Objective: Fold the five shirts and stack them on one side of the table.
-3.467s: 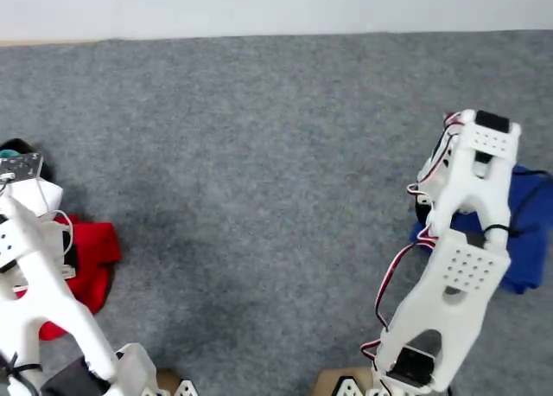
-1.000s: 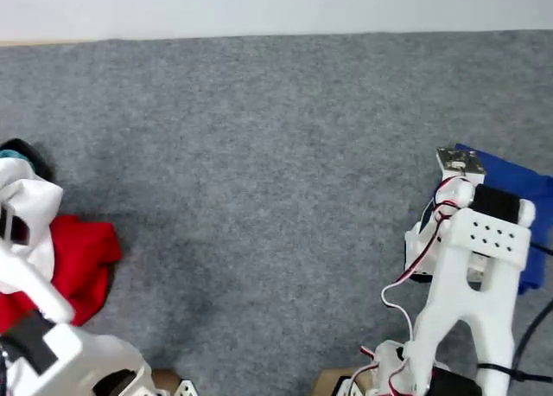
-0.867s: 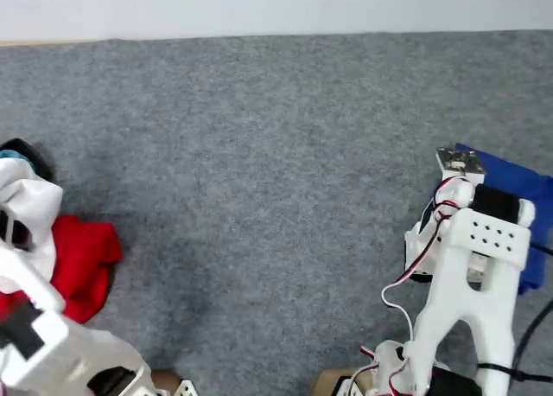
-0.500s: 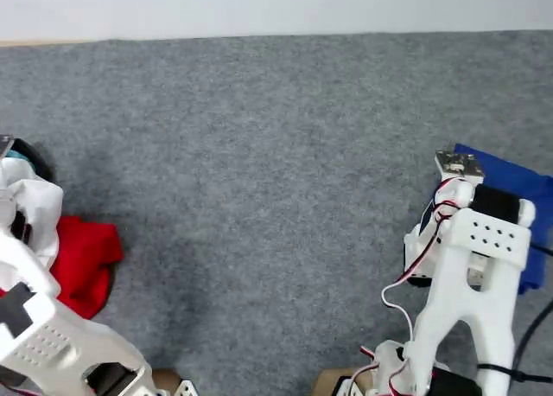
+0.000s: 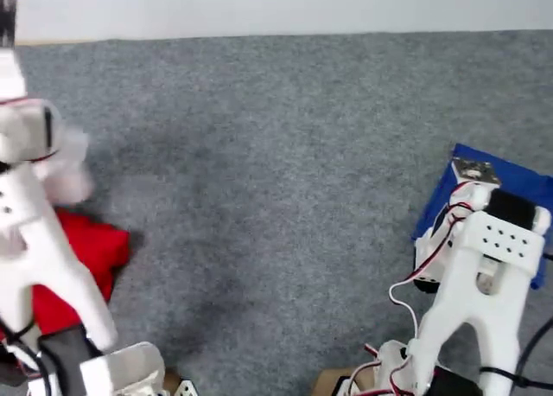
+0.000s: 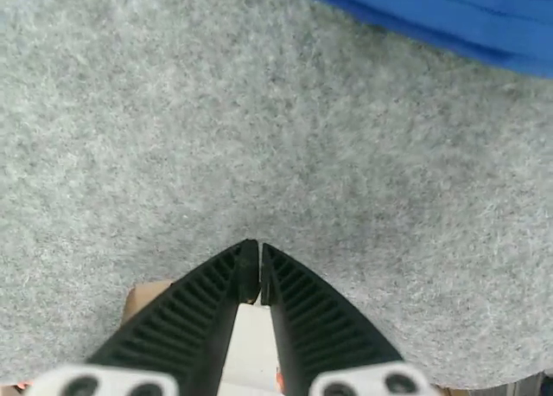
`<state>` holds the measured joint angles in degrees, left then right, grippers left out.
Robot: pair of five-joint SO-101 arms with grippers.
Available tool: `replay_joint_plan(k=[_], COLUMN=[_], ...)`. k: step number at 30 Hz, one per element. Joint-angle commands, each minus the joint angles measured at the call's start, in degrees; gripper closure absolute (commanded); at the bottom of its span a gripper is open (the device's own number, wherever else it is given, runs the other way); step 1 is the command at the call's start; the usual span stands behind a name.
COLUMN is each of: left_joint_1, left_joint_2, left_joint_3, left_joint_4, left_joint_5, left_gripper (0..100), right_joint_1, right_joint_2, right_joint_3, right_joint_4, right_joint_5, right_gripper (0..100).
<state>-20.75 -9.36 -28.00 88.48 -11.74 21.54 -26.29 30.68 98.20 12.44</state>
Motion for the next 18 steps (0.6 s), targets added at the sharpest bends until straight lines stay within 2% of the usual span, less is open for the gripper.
replay_joint_plan(k=[1, 6, 10, 14, 18], left_joint_1=[10.2, 25.3, 33.4, 34.5, 29.4], left_joint_2=[-2.9, -2.9, -2.8, -0.4, 3.5], left_joint_3=[-9.2, -18.4, -19.9, -12.3, 1.4], left_joint_4=[-3.7, -7.7, -8.6, -6.4, -3.3], left_joint_5=[4.7, 6.3, 6.2, 6.2, 6.1], left_gripper=[100, 100, 100, 100, 100], right_joint_1=[1.2, 1.3, 1.2, 1.1, 1.0], right_joint_2=[-1.8, -1.6, -1.5, -1.5, -1.5], right_joint_3=[-0.4, -0.4, -0.4, -0.4, -0.4], right_joint_4=[0.7, 0.7, 0.5, 0.1, 0.1], right_joint_5=[0.6, 0.6, 0.6, 0.6, 0.6], right_gripper=[98.9, 98.9, 98.9, 98.9, 98.9])
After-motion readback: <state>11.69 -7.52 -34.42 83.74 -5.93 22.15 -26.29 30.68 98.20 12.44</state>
